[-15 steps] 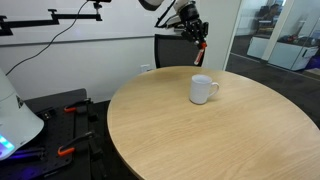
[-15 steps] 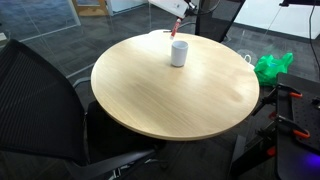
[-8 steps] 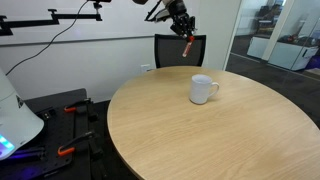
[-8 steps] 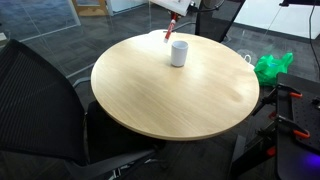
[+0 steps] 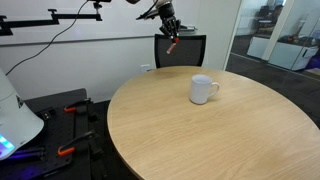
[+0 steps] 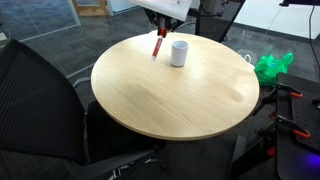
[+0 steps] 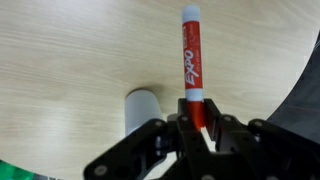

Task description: Remove the red marker from the white mug

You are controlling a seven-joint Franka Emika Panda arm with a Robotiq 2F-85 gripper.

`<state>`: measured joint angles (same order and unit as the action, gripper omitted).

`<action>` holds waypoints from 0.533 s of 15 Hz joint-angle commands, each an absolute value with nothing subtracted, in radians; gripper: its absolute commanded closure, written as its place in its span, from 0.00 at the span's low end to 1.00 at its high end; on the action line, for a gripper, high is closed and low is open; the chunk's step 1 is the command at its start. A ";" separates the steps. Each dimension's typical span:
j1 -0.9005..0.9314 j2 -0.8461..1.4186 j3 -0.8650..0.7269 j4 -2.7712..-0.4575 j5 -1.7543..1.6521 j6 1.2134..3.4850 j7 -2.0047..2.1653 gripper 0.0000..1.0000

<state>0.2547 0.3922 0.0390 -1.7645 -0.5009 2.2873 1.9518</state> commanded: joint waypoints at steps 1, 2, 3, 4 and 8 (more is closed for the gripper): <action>0.228 0.410 0.067 -1.785 -0.366 2.369 1.808 0.95; 0.226 0.421 0.068 -1.787 -0.328 2.381 1.768 0.95; 0.223 0.436 0.069 -1.789 -0.287 2.395 1.721 0.95; 0.219 0.449 0.072 -1.791 -0.249 2.410 1.673 0.95; 0.190 0.529 0.094 -1.772 -0.085 2.453 1.442 0.95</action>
